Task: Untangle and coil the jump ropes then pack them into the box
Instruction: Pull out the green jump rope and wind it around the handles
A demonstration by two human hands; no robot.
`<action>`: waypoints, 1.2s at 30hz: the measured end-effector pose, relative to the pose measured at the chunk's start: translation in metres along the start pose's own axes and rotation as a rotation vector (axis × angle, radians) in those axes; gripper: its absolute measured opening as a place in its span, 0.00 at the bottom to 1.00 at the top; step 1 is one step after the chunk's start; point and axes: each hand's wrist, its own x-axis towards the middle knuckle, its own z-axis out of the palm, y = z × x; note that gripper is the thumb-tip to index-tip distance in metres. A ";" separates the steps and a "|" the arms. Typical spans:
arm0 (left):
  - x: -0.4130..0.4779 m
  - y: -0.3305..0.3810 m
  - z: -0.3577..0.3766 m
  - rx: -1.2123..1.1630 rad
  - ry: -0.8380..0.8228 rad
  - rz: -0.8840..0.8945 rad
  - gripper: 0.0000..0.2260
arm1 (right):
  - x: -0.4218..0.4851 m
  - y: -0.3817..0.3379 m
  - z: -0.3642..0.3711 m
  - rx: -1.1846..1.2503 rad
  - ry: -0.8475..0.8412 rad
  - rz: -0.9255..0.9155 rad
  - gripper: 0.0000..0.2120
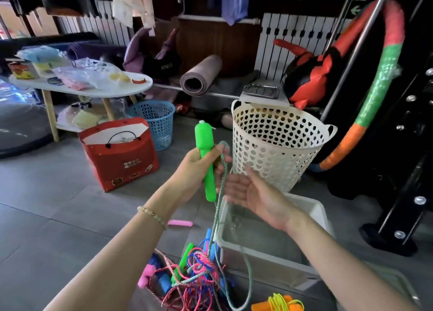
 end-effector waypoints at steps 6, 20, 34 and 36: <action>0.001 0.006 -0.011 -0.021 0.014 -0.040 0.10 | -0.001 0.009 0.011 -0.333 0.088 -0.147 0.07; -0.008 -0.001 0.001 0.066 -0.096 -0.005 0.09 | -0.002 0.002 -0.003 -0.034 -0.044 -0.080 0.15; -0.021 -0.029 -0.042 0.671 -0.251 -0.085 0.11 | 0.016 -0.028 0.033 -0.021 0.319 -0.354 0.04; -0.019 -0.028 -0.050 0.702 -0.220 0.000 0.11 | 0.020 -0.033 0.036 0.000 0.360 -0.388 0.04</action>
